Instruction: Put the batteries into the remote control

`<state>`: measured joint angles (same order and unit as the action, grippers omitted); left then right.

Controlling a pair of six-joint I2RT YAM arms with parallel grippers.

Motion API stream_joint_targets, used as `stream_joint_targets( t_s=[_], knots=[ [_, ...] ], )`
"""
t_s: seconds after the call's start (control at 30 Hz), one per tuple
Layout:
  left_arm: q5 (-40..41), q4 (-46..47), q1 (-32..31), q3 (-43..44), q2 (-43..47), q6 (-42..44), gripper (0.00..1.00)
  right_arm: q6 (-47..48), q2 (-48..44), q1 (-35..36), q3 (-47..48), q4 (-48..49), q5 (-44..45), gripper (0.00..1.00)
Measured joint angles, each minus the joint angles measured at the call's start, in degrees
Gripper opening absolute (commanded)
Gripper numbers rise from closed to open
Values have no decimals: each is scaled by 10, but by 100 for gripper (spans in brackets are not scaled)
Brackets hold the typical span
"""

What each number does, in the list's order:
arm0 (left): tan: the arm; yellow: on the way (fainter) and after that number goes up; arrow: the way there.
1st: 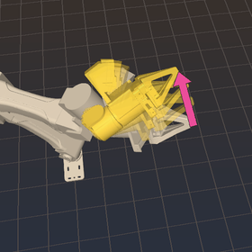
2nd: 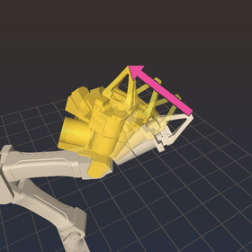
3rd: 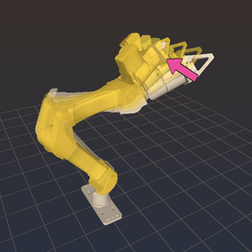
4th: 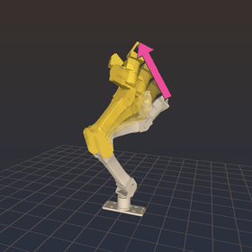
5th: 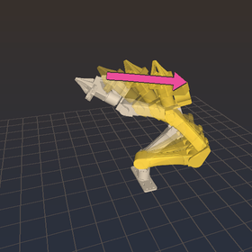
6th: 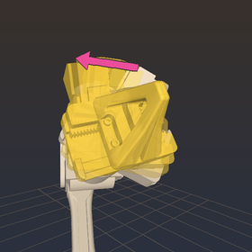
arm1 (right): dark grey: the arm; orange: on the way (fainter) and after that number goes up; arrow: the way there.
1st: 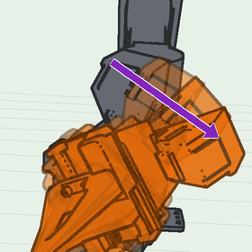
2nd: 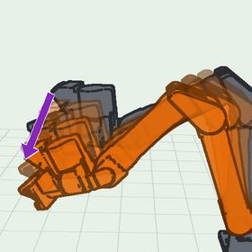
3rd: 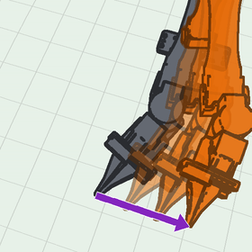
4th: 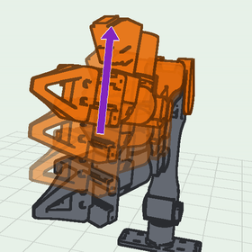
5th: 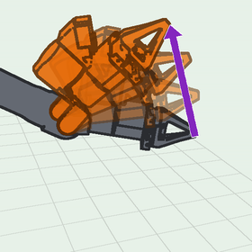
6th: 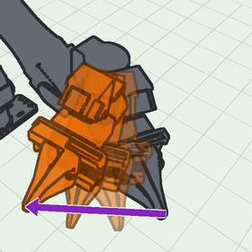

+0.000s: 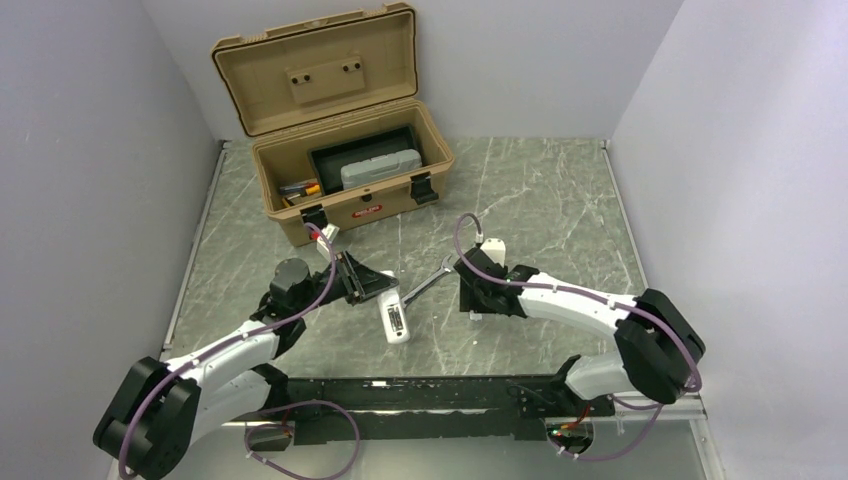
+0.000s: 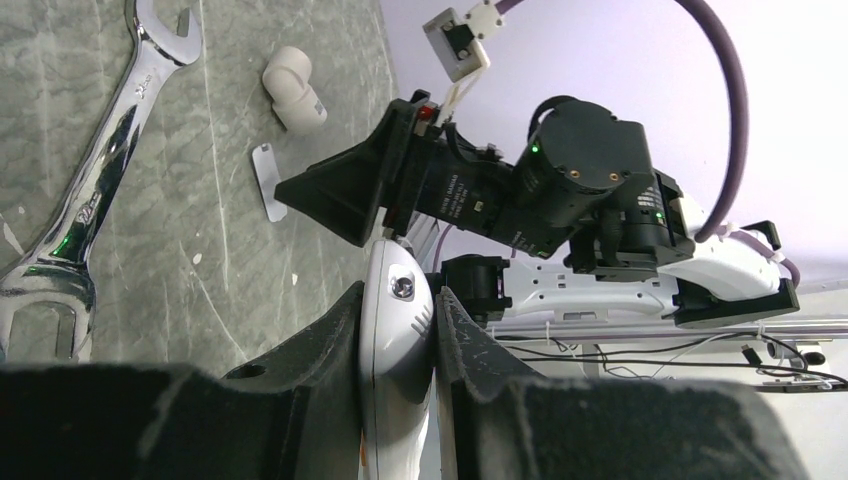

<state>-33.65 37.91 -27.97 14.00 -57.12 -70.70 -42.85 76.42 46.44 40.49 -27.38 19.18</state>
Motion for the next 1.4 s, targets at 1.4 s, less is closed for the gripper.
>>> stream_joint_targets(
  t_s=[1.4],
  knots=[
    [-6, 1, 20, -4, 7, 2, 0, 97, 74, -31, -20, 192, -169, 57]
  ],
)
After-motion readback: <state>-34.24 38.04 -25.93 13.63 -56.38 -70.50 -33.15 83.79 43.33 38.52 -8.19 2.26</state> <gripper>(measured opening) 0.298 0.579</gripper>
